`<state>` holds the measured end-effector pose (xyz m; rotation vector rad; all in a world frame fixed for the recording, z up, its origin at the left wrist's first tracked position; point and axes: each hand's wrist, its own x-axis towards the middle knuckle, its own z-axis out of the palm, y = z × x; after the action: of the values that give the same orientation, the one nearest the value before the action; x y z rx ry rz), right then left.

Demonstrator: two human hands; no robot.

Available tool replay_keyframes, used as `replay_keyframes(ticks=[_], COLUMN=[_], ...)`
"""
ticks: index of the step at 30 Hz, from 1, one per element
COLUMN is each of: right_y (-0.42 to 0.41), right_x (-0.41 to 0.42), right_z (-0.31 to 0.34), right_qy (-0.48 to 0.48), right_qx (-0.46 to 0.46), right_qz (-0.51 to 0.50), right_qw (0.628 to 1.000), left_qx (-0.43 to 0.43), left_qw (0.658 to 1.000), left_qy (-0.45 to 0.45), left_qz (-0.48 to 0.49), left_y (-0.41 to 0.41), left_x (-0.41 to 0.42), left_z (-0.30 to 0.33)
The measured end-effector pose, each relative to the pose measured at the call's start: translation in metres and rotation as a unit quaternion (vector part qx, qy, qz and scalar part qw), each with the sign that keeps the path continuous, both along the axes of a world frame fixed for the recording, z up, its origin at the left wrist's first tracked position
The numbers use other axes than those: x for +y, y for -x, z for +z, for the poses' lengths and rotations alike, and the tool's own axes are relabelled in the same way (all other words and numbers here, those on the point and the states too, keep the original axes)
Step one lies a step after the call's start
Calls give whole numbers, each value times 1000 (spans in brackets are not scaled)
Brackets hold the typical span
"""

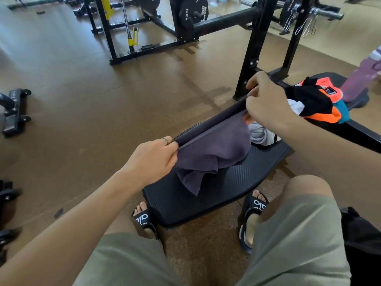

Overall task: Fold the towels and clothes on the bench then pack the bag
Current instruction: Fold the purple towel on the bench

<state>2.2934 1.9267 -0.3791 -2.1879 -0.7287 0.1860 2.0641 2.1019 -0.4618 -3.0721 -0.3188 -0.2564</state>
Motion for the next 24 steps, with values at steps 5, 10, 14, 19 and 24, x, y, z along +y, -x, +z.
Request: replay_keyframes(ticks=[5,10,14,19,24], right_y=[-8,-8,-14,-16,-20], right_x=[-4,-8,-5,-8,-10], right_z=[-6,-10,-10,-7,-7], right_qy=[45,52,-52,-36,12], right_qx=[81,6,89,91,81], right_qz=[22,16,-59,-55,-39], right_qw=[995,999,993,994,996], left_qx=[-10,3,0,-39,-94], left_qw=[999,999,999,998,993], left_qy=[14,20,36,19,64], left_qz=[34,40,38,42,16], left_y=[3,2,7,8,9], left_x=[8,13,21,26,26], left_z=[14,22,22,33,48])
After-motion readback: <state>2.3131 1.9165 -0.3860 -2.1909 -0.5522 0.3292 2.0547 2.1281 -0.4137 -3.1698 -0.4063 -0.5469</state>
